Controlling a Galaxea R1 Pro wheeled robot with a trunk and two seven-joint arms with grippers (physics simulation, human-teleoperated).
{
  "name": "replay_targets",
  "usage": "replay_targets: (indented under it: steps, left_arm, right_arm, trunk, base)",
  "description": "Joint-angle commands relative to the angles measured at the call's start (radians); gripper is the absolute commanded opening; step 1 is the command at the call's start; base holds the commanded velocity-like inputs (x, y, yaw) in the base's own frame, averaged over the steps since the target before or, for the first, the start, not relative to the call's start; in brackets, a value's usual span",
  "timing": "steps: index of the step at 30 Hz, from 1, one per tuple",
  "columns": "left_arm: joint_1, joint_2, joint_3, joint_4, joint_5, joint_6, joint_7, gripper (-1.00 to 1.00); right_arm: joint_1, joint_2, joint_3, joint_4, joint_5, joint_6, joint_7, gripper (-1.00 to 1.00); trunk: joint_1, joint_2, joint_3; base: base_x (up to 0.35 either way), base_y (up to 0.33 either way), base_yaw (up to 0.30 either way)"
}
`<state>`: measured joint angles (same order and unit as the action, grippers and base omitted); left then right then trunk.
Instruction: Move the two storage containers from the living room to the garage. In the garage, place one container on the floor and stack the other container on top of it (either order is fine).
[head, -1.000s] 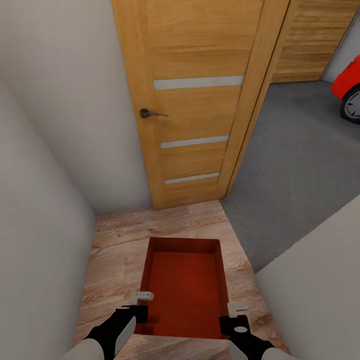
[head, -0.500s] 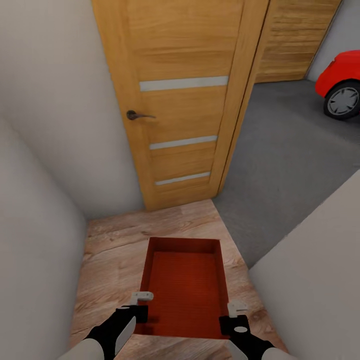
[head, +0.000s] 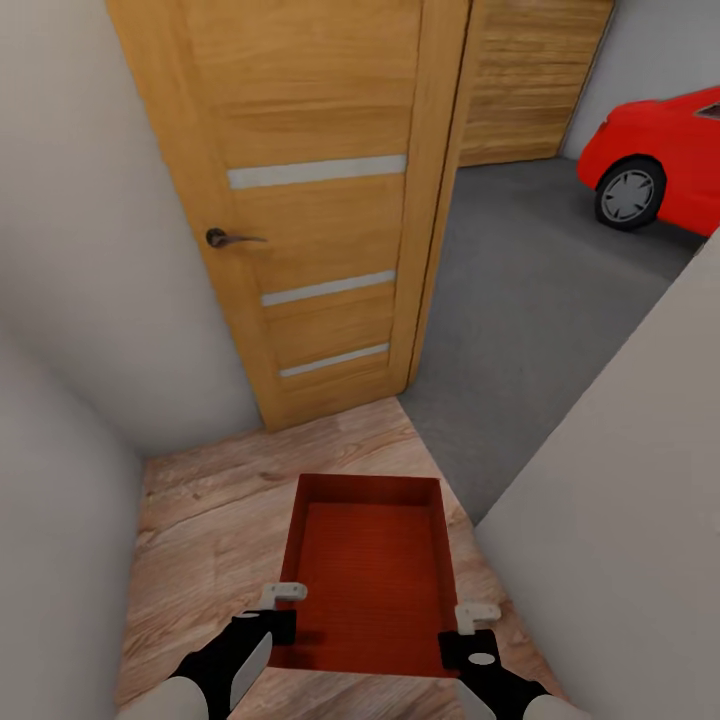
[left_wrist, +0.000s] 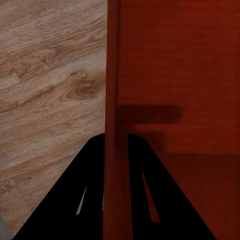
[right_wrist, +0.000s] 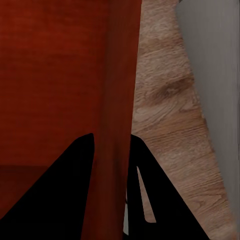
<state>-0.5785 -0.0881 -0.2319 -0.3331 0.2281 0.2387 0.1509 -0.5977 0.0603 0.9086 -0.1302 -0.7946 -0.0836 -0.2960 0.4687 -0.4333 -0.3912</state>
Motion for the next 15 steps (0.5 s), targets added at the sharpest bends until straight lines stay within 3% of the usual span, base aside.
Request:
replay_targets:
  steps: [1,7,15]
  left_arm:
    - [-0.001,0.002,-0.044,-0.006,0.013,0.001,0.007,-1.00]
    - [0.000,0.002,-0.044,-0.008,0.013,-0.001,0.007,-1.00]
    - [-0.001,0.002,-0.043,-0.008,0.014,-0.004,0.008,-1.00]
  right_arm:
    - [-0.001,-0.017,0.004,0.000,-0.034,0.005,0.000,-1.00]
    - [-0.001,-0.017,0.004,-0.001,-0.034,0.005,-0.001,-1.00]
    - [-0.001,-0.017,0.004,-0.001,-0.034,0.005,-0.002,-1.00]
  trunk:
    - [0.001,-0.002,-0.001]
    - [0.001,-0.002,0.002]
    - [0.001,-0.002,0.002]
  base:
    - [0.000,0.000,-0.229]
    - [0.000,0.000,-0.201]
    - [0.009,0.000,-0.027]
